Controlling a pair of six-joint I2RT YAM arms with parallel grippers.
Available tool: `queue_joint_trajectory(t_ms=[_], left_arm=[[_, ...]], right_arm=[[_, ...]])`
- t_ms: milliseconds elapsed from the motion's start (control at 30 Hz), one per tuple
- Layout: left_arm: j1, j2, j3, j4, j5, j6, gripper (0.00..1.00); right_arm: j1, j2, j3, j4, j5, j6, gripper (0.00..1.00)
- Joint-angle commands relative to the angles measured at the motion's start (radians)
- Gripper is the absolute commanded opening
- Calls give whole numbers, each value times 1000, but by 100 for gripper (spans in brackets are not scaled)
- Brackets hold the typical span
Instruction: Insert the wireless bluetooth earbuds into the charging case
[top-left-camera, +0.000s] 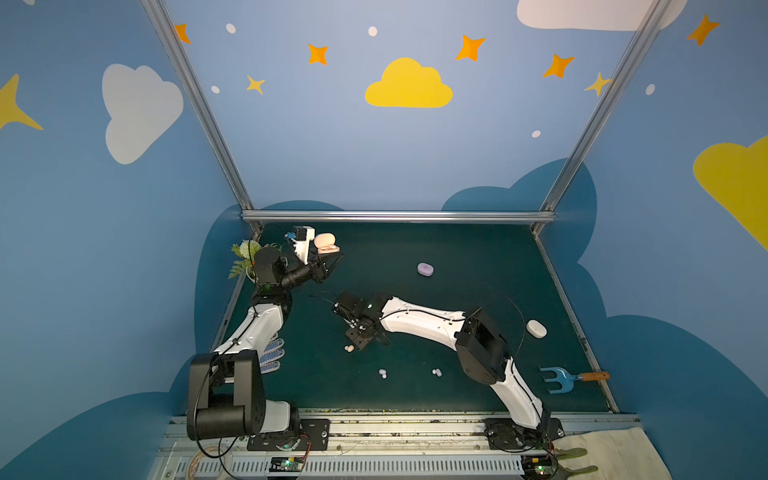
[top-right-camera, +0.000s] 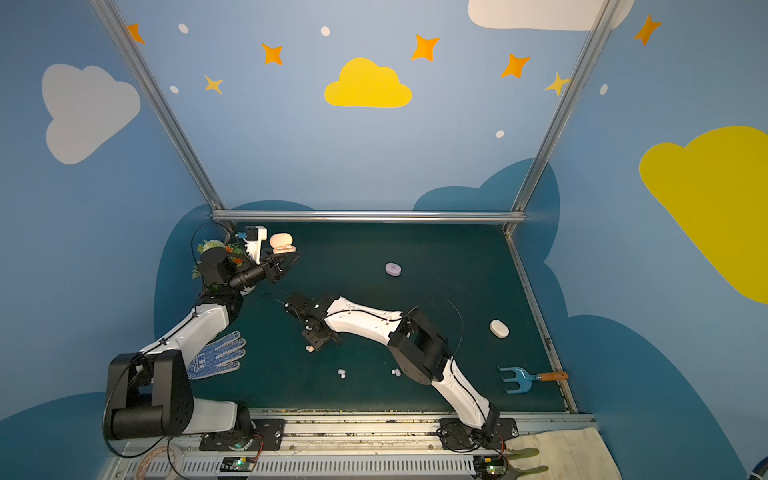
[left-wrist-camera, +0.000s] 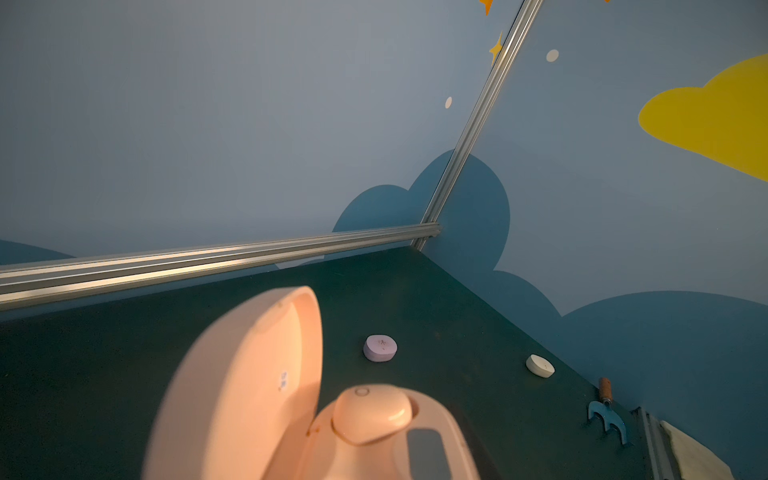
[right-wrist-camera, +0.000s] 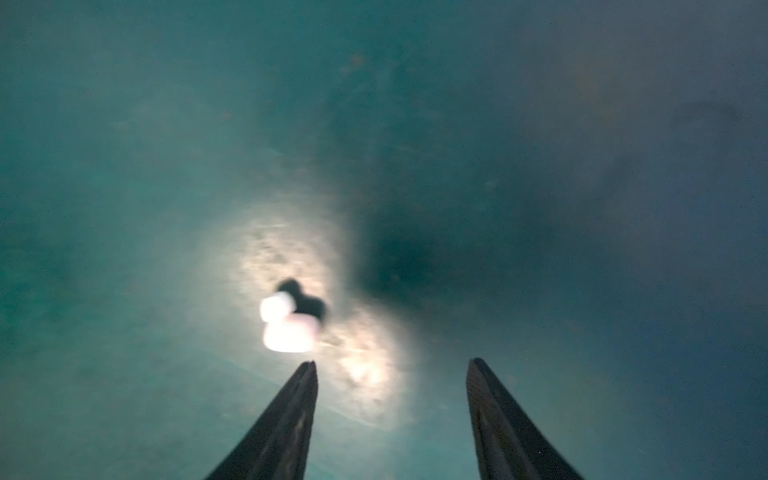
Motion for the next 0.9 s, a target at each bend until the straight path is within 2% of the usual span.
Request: queue_joint_trajectory(t_ms=[0, 167, 400, 567, 867], left_arm=[[-4, -4, 10, 14, 13, -1, 21], [-4, -4, 7, 16, 13, -2, 21], [-6, -6, 6, 12, 12, -2, 21], [-5, -6, 6, 9, 12, -1, 21], [-5, -8, 6, 0, 13, 4, 21]], right_arm=[[18, 3, 24, 5, -43, -24, 58], [41, 26, 26, 18, -14, -48, 60], [58, 109, 109, -2, 25, -80, 61], [60, 158, 177, -60, 103, -80, 61], [17, 60, 53, -62, 184, -45, 61]])
